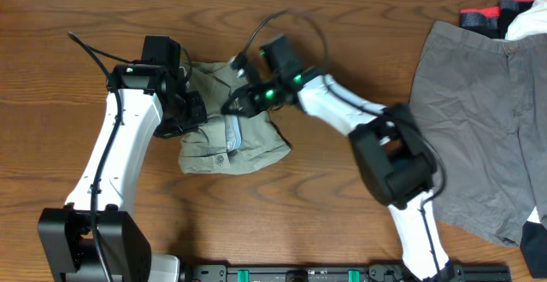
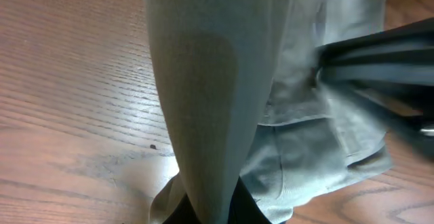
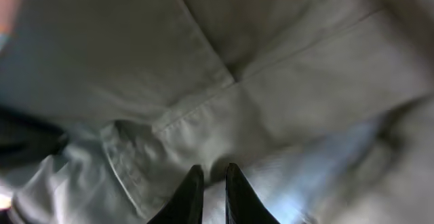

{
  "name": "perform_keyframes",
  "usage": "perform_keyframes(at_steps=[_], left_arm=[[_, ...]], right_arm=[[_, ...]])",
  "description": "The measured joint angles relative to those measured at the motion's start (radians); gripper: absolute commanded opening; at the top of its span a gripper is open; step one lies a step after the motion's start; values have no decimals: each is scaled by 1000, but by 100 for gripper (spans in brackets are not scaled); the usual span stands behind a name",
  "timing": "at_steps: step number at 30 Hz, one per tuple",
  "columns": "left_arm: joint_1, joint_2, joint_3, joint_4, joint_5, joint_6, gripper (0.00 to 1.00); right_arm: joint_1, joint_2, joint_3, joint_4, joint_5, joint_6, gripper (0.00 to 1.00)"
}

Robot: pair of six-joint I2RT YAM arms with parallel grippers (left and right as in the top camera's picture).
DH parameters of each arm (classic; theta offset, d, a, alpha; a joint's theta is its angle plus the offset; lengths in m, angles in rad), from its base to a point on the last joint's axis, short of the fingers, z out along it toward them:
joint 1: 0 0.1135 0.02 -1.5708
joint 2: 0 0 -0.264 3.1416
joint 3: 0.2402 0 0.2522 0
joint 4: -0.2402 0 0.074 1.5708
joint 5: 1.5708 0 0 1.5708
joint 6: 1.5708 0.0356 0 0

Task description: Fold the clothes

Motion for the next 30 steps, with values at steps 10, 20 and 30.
perform_keyframes(at_steps=[10,20,30], left_arm=[[-88,7,-1,90,38,-50,6],[-213,111,-1,143,11,-106,6],[-211,148,-1,154,6,-109,6]], right_arm=[[29,131,0,46,-58,201,11],[27,138,0,49,-85,229,11],[3,141,0,41,-131,240,18]])
